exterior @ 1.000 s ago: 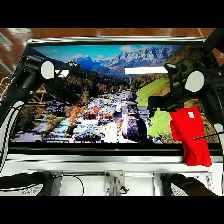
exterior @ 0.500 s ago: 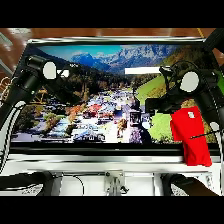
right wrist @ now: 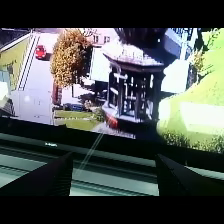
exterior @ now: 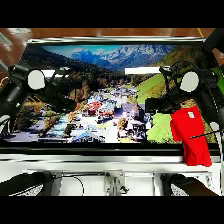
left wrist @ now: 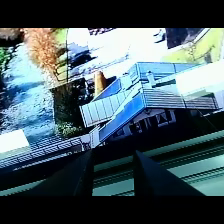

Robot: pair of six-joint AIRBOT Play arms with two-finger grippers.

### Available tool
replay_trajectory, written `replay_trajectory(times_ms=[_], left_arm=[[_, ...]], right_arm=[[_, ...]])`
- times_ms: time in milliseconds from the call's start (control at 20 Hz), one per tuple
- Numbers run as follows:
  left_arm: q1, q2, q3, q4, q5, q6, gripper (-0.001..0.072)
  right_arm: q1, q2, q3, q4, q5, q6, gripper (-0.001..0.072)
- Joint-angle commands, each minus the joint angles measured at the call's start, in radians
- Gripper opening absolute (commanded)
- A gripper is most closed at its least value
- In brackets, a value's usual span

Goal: Fold the shirts.

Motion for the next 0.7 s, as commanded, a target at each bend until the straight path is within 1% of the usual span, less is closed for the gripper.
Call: replay_trajectory(times_ms=[0,650], left_arm=[[0.001,0.037,-0.076,0.066,0.032,-0.027,0.0327],[0.0,0.014,-0.076,0.063,0.032,-0.027,0.0328]], right_arm=[[0.001,-0.001,0.001,0.0,0.0,0.0,0.0614],[0.001,-0.001,0.001,0.0,0.0,0.0,0.0614]])
